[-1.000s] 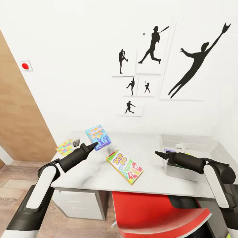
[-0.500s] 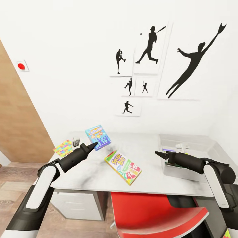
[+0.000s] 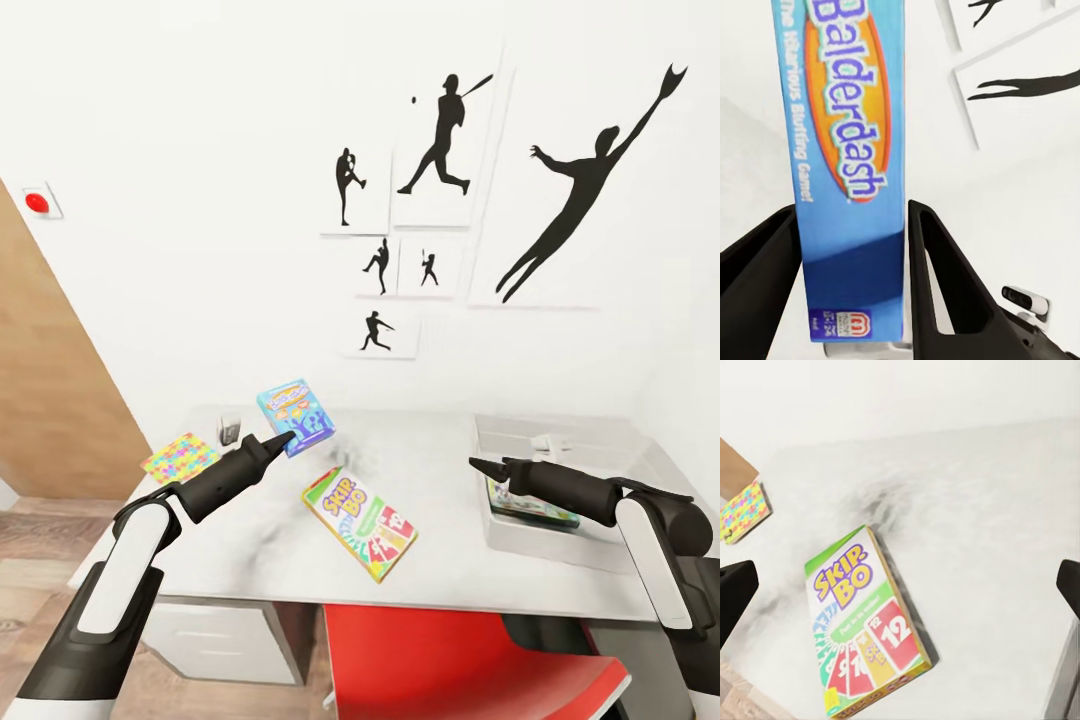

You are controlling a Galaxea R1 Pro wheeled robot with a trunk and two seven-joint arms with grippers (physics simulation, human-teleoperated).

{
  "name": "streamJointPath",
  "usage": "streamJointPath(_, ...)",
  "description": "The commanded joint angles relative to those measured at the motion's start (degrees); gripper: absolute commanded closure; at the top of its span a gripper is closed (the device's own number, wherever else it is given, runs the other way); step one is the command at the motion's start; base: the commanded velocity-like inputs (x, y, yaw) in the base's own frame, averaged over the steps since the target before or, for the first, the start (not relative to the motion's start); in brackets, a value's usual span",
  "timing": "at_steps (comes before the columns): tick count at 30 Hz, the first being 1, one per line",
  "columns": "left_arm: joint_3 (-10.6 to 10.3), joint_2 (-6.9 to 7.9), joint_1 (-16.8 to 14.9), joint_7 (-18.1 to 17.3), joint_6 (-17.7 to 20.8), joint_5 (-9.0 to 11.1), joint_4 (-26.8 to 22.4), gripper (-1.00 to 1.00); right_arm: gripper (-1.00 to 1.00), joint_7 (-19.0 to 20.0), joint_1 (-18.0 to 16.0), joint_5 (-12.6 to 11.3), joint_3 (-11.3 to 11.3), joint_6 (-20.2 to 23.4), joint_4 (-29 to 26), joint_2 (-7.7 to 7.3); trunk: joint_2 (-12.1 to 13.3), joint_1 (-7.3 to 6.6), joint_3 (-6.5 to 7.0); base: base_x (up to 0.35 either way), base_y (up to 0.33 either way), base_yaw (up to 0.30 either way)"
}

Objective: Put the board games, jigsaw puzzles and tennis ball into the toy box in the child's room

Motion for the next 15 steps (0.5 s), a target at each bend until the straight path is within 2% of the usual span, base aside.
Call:
streamJointPath(1,0.0,0.03,0.0,-0.1,0.1,0.0,0.0,1.0,-1.0,0.3,-0.1,0.2,-0.1,0.3,0.0,0.0,-0.1,0.02,-0.09,0.029,-0.023,0.0)
streamJointPath(11,0.0,0.06,0.0,-0.1,0.2,0.1,0.0,1.0,-1.0,0.4,-0.1,0.2,-0.1,0.3,0.0,0.0,-0.1,0.02,-0.09,0.01,-0.007,0.0)
streamJointPath(15,0.0,0.05,0.0,-0.1,0.2,0.1,0.0,1.0,-1.0,0.4,-0.1,0.2,-0.1,0.3,0.0,0.0,-0.1,0.02,-0.09,0.1,0.052,0.0)
